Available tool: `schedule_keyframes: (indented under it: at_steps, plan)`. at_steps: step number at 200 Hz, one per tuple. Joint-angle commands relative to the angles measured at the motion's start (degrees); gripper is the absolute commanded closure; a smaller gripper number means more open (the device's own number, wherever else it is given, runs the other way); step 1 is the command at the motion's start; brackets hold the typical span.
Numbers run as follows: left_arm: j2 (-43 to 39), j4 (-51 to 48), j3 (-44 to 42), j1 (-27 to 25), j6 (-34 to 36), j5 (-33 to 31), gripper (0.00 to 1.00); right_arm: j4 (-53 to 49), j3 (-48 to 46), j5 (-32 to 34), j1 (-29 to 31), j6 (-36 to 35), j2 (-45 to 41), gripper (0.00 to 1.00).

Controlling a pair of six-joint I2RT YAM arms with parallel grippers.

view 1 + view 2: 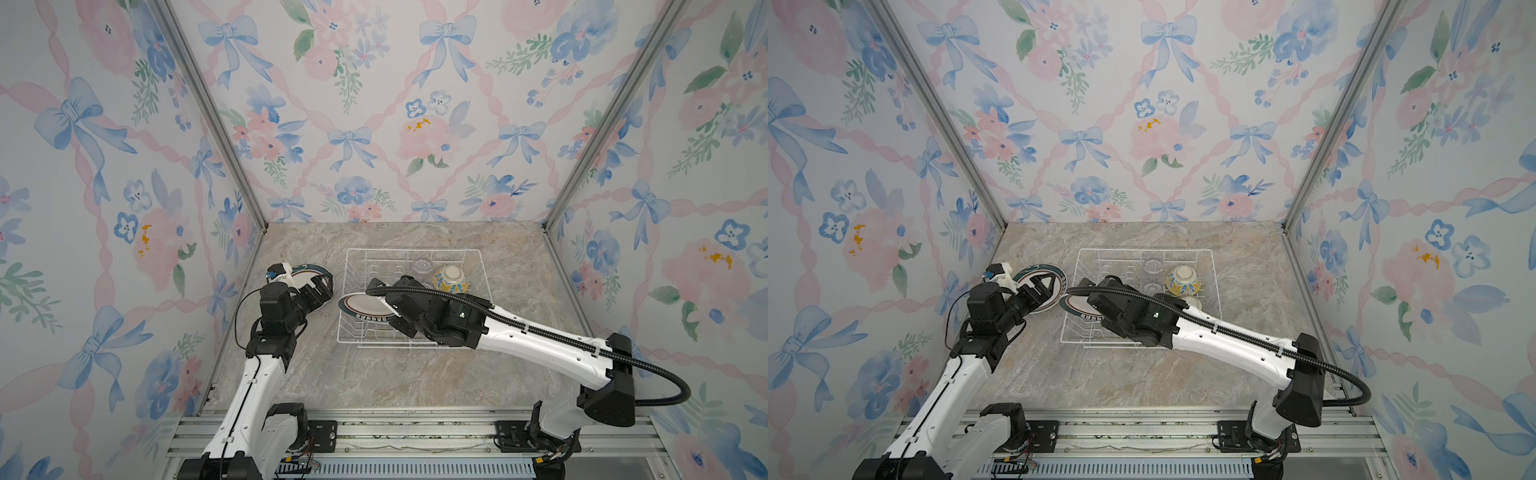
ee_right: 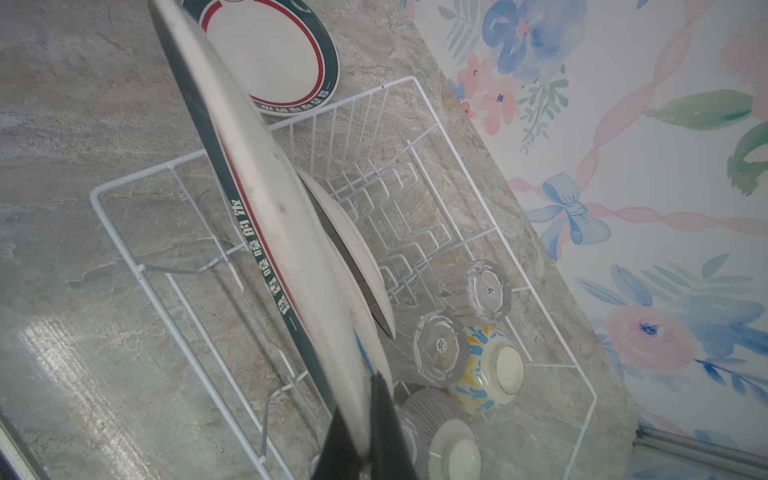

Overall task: Unload the mixed dishes from the dish rack
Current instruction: 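Lift the second rimmed plate up out of the rack with the right gripper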

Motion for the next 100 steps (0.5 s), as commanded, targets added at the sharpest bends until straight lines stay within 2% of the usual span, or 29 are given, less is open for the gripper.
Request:
schedule_keyframes:
  at_steps: [1, 100]
  plan:
    - [-0.55, 0.54, -0.20, -0.11, 0.04, -0.59, 0.02, 4.01, 0.25, 1.74, -0.81, 3.31, -2.42, 1.00]
    - [-0.65, 0.58, -0.29, -0.16, 0.01, -1.03, 0.02, 8.32, -0.74, 0.85, -4.07, 7.40, -6.59, 1.00]
